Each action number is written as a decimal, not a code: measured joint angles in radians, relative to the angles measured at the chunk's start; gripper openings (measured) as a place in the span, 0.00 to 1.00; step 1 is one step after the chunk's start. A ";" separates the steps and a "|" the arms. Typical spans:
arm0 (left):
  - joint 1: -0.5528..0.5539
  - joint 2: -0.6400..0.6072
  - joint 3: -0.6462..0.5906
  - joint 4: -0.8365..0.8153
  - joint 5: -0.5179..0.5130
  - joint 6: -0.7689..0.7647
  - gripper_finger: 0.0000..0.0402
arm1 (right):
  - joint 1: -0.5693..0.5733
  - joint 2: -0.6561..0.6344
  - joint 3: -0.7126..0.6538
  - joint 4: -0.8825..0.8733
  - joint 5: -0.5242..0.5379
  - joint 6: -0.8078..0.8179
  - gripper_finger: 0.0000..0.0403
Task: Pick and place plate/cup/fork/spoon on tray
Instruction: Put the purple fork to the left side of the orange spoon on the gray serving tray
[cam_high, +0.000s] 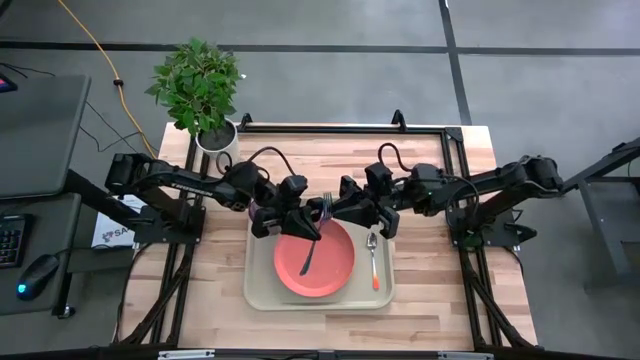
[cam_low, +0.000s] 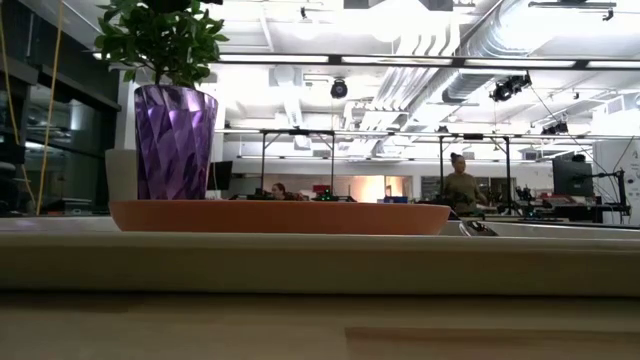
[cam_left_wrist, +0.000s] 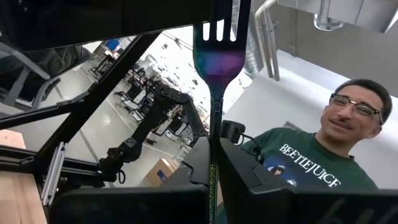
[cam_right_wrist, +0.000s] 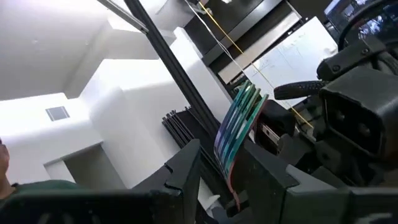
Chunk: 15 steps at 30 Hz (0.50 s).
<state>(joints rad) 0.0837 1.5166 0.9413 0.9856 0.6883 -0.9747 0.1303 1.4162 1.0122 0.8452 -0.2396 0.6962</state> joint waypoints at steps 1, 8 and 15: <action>0.000 0.000 0.000 0.000 0.000 0.001 0.00 | 0.000 0.001 0.000 -0.003 0.000 0.008 0.26; 0.002 0.000 0.000 -0.076 -0.023 0.022 0.00 | 0.000 0.025 0.000 -0.006 -0.002 0.011 0.27; 0.002 0.000 0.000 -0.109 -0.025 0.043 0.00 | 0.000 0.038 0.000 -0.012 -0.005 0.003 0.26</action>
<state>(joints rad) 0.0857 1.5169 0.9413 0.8763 0.6632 -0.9318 0.1307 1.4540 1.0122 0.8327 -0.2448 0.6991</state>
